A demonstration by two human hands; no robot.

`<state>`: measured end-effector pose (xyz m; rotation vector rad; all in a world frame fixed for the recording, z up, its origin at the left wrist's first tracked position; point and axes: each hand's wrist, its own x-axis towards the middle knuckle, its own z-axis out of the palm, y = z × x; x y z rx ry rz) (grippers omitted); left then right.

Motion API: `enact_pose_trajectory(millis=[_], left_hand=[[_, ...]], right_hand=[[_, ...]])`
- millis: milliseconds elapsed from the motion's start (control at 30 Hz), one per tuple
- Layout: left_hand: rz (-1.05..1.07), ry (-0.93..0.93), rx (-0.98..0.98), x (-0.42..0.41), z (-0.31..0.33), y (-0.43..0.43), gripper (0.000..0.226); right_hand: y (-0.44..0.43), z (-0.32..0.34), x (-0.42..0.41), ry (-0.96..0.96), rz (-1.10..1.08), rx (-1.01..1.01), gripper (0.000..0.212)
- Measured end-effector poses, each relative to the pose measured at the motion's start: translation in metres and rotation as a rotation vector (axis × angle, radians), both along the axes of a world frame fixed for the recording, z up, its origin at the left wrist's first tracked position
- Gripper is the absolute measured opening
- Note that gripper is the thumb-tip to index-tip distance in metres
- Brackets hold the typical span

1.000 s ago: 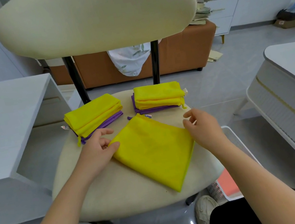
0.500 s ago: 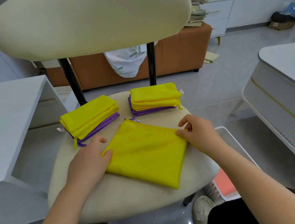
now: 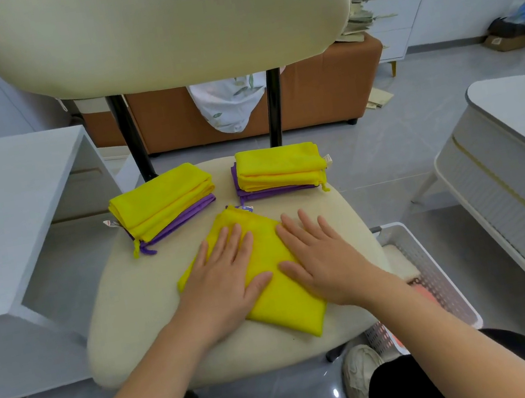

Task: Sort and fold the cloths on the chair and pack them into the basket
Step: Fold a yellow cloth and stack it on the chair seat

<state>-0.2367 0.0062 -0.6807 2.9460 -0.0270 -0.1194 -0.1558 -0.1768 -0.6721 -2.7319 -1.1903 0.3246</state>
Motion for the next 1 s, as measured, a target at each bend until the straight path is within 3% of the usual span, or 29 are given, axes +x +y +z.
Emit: enact_pose_trajectory(millis=[233, 300, 367, 433, 533, 633, 767, 1000], left_hand=[[0.057, 0.023, 0.076, 0.004, 0.0, 0.001, 0.115], [0.034, -0.197, 0.133, 0.003, 0.004, 0.002, 0.093], [-0.047, -0.521, 0.174, 0.002, 0.005, 0.004, 0.051], [-0.158, -0.722, 0.085, -0.001, 0.009, 0.0, 0.025], [-0.304, -0.608, -0.045, -0.01, 0.011, -0.012, 0.031], [-0.346, -0.424, 0.037, -0.017, 0.003, -0.015, 0.049], [-0.313, -0.379, 0.094, -0.017, -0.001, -0.012, 0.07], [-0.472, -0.508, 0.063, -0.015, 0.0, -0.029, 0.039]], right_hand=[[-0.009, -0.001, 0.01, 0.035, -0.089, -0.071, 0.091], [-0.011, -0.001, 0.012, 0.033, -0.106, -0.049, 0.079], [-0.012, -0.001, 0.014, -0.042, -0.105, 0.039, 0.065], [-0.013, 0.001, 0.014, -0.132, -0.066, 0.223, 0.055], [-0.015, 0.005, 0.014, -0.168, 0.03, 0.488, 0.036], [-0.017, 0.009, 0.01, 0.039, 0.024, 0.475, 0.051], [-0.021, 0.008, 0.011, 0.15, -0.01, 0.432, 0.063], [-0.023, 0.01, 0.008, 0.179, -0.018, 0.421, 0.069]])
